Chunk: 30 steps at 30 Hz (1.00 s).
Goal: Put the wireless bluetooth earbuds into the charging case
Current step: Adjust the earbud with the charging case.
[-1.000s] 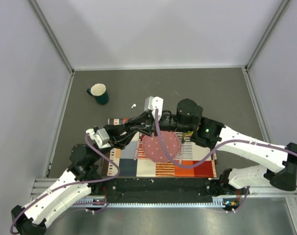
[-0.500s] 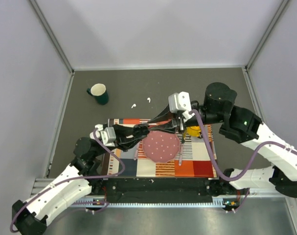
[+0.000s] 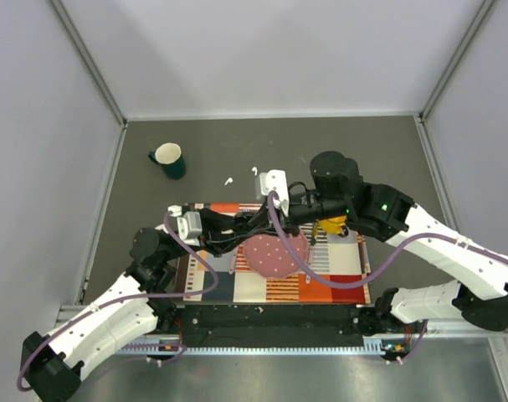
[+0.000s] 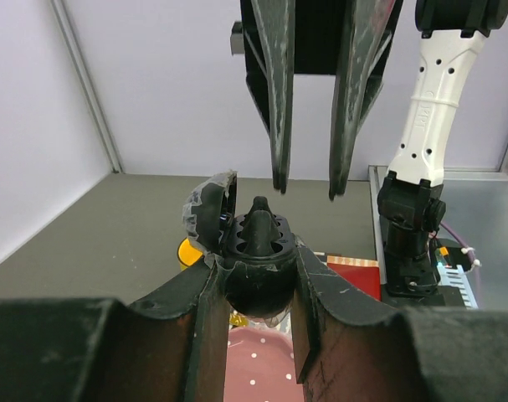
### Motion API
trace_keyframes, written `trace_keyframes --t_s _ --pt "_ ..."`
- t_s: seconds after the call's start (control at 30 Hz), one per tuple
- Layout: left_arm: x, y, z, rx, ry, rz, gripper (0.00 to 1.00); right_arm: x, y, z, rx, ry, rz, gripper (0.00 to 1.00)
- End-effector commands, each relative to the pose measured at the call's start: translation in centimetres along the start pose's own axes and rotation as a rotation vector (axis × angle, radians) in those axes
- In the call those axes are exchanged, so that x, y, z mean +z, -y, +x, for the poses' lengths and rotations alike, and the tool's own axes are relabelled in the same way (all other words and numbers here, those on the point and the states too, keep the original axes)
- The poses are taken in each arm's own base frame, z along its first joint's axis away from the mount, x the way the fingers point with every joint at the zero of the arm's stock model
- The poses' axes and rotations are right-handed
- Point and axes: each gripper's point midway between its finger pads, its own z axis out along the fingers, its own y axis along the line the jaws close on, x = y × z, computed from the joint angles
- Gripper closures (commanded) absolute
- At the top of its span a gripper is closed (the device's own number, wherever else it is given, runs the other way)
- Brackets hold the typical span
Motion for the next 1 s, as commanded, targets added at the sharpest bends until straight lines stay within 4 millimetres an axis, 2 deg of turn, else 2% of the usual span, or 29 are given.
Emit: trace_keyframes --t_s 0.0,0.57,0.97 --pt "0.6 0.3 -3.2 0.051 0.080 0.030 1.00 0.5 0.5 -1.3 -0.028 0.060 0.029 0.78" --pt "0.8 0.3 -3.1 0.045 0.073 0.041 1.00 2.0 1.0 -0.2 -0.012 0.053 0.033 0.80" --pt "0.8 0.3 -3.4 0.050 0.085 0.035 1.00 2.1 1.5 0.7 -0.004 0.021 0.063 0.90"
